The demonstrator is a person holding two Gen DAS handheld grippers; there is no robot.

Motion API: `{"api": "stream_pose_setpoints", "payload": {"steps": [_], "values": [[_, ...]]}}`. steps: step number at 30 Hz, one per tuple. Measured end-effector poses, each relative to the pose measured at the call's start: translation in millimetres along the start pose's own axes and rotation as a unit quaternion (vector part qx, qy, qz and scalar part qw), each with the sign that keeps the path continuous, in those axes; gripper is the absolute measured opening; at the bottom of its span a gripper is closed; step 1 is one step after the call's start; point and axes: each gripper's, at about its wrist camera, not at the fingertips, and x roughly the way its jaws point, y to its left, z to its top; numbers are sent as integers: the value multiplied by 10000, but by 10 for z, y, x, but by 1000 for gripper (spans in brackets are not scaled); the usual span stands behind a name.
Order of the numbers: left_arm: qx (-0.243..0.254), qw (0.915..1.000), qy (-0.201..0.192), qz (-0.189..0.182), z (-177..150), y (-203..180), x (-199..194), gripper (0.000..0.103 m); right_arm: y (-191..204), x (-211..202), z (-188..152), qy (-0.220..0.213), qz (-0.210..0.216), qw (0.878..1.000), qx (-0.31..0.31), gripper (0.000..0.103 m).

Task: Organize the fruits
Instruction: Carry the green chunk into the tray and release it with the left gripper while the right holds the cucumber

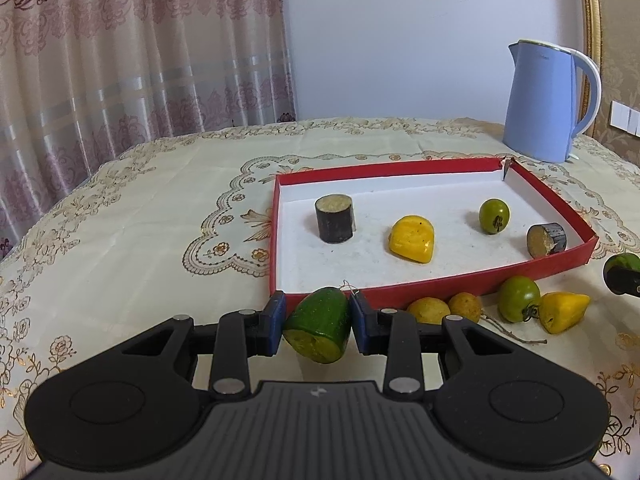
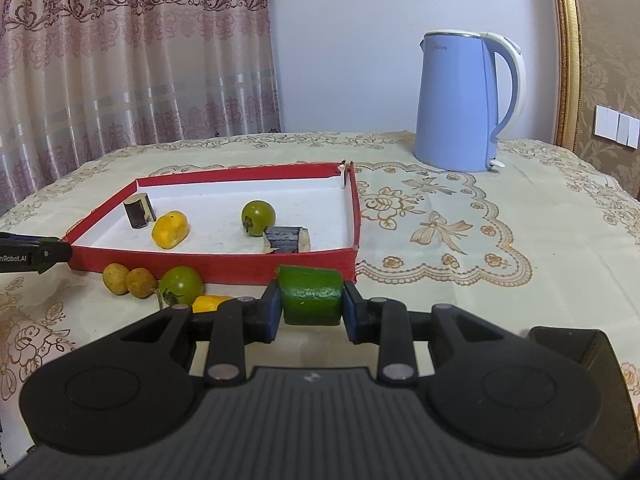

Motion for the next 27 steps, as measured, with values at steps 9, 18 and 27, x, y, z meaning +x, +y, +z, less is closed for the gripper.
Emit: {"api": "stream_pose_setpoints", "payload": {"steps": [9,18,27], "values": [[124,9999,-87,8,95,-117,18,33,-15,-25,-1,-43,33,10000,49,29],[186,9998,-117,41,145,-189,40,33,-19,-61,-8,-85,75,9999,72,29],[271,9995,-134,32,224,-284,90,33,-33,-96,-7,-129,94,9998,94,29]]}}
